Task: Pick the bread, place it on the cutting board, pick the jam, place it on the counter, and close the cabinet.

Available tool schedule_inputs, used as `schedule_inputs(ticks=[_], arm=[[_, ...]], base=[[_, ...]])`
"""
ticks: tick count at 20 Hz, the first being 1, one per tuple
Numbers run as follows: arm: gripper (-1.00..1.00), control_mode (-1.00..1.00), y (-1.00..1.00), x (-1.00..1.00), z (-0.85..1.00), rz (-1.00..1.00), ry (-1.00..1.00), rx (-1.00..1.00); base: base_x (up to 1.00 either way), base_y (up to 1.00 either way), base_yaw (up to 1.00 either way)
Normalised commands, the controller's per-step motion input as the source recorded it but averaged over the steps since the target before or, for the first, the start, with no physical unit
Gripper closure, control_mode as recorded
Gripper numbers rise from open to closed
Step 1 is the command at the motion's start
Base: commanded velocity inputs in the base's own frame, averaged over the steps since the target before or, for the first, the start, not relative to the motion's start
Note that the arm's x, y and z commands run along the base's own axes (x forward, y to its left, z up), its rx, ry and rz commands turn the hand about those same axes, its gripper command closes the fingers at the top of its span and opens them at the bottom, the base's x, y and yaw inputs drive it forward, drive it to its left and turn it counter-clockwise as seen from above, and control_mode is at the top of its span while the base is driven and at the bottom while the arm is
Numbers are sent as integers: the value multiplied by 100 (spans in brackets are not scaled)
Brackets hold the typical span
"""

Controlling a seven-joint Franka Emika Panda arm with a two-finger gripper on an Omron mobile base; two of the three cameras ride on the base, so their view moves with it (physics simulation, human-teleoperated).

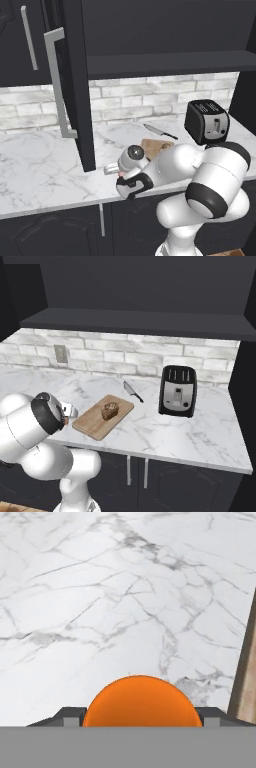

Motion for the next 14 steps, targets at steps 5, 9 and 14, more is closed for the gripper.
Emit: schedule_inputs(ticks=[5,9,14], arm=[[100,-100,0,0,-2,0,0,0],[100,-100,0,0,0,0,0,0],[-100,-100,0,0,0,0,1,0]], base=[[0,0,0],[0,0,0],[0,0,0]])
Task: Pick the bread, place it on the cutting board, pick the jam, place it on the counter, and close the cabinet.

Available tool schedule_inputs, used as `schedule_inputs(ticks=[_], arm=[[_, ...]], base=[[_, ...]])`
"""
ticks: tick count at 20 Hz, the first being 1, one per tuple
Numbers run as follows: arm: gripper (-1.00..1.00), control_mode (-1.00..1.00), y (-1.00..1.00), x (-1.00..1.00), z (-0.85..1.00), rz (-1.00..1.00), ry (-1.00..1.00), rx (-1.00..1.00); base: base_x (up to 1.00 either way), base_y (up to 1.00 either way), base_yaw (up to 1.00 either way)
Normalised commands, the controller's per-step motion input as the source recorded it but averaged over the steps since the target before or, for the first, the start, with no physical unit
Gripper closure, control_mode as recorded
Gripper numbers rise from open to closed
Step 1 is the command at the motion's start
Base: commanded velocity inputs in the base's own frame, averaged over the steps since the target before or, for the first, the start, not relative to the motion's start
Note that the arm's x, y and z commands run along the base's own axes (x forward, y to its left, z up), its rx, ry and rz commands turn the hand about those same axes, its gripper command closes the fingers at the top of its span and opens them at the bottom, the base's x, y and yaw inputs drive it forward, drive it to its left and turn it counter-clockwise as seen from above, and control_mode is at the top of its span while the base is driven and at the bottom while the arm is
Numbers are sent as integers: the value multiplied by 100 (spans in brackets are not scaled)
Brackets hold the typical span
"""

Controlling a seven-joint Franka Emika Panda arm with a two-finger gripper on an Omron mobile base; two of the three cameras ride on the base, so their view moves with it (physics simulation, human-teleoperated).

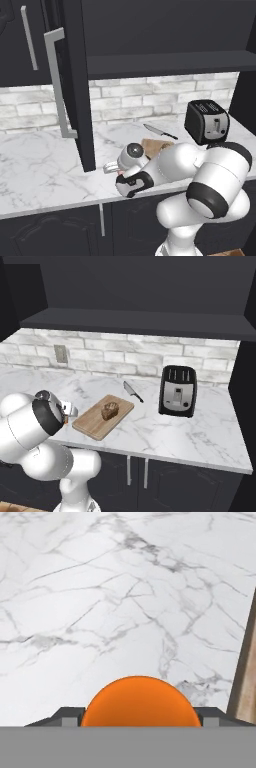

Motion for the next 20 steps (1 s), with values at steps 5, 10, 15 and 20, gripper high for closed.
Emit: schedule_inputs(ticks=[5,10,15,20], arm=[[-100,-100,0,0,0,0,0,0],[-100,-100,0,0,0,0,1,0],[-100,-100,0,0,1,0,-5,0],[-100,-100,0,-13,32,0,-12,0]], base=[[0,0,0],[0,0,0],[0,0,0],[0,0,0]])
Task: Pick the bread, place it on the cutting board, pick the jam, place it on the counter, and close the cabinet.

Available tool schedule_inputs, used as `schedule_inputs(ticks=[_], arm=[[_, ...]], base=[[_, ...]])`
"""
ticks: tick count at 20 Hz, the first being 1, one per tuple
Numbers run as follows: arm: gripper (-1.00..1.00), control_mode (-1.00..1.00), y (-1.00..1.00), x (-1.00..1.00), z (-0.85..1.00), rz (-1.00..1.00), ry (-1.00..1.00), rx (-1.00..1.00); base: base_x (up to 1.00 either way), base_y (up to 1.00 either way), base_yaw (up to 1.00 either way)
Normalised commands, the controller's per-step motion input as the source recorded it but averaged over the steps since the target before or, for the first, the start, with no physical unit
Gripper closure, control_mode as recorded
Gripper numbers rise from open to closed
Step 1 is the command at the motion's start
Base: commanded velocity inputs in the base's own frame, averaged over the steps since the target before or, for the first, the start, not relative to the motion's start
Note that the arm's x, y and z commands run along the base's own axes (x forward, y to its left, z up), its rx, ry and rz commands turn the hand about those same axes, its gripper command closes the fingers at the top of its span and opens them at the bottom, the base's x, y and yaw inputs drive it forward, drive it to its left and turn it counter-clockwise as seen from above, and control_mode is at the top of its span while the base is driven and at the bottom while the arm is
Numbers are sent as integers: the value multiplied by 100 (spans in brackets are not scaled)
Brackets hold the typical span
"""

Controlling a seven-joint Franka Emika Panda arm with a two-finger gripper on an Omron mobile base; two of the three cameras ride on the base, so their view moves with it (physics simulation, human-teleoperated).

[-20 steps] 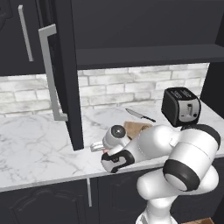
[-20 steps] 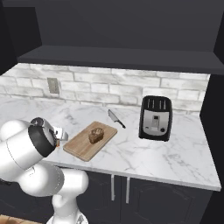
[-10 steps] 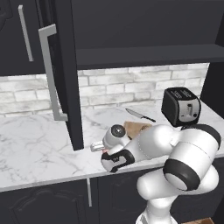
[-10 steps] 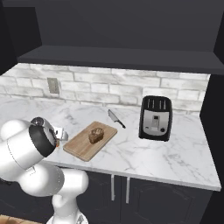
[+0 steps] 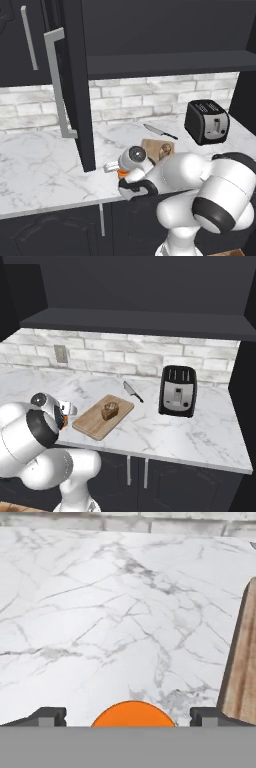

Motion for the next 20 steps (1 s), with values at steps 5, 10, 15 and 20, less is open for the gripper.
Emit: schedule_inputs(ticks=[5,10,15,20], arm=[[-100,-100,0,-15,43,0,-8,0],[-100,-100,0,-14,52,0,-6,2],[-100,-100,0,-15,50,0,-5,1],[-100,-100,0,-16,42,0,-3,0]], base=[[0,0,0],[0,0,0],[0,0,0],[0,0,0]])
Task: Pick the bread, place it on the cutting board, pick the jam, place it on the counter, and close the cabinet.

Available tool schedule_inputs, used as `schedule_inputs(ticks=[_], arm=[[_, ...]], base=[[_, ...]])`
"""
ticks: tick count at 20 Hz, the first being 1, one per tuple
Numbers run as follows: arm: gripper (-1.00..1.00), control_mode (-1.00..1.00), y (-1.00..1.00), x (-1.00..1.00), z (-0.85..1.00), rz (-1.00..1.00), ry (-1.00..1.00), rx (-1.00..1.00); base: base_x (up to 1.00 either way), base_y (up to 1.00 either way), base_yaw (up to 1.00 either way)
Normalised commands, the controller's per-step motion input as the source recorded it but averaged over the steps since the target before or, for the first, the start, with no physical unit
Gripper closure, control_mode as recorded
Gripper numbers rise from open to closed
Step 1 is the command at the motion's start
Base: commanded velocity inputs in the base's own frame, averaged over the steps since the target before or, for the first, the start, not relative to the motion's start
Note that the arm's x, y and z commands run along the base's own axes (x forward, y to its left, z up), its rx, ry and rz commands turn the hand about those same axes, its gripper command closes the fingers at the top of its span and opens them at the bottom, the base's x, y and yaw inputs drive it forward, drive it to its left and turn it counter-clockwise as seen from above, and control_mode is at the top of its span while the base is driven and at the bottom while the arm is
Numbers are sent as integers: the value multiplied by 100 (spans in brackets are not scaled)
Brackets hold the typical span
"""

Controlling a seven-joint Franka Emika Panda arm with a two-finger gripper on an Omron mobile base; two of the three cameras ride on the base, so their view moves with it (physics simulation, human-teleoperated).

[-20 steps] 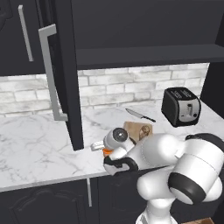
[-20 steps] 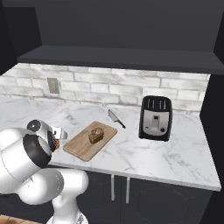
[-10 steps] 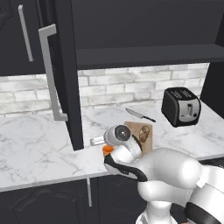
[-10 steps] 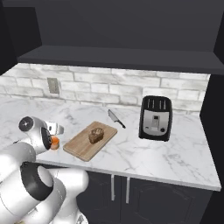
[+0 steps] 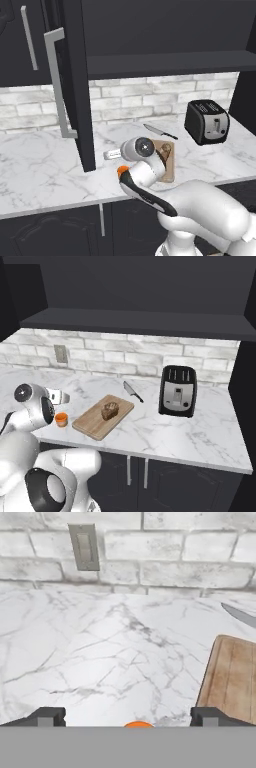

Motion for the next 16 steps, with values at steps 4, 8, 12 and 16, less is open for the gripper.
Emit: schedule_inputs(ticks=[4,8,12,16], arm=[[-100,-100,0,-29,26,0,-6,0],[-100,-100,0,-33,24,0,-9,0],[-100,-100,0,-38,35,0,-13,0],[-100,-100,0,-42,38,0,-14,0]], base=[[0,0,0],[0,0,0],[0,0,0],[0,0,0]])
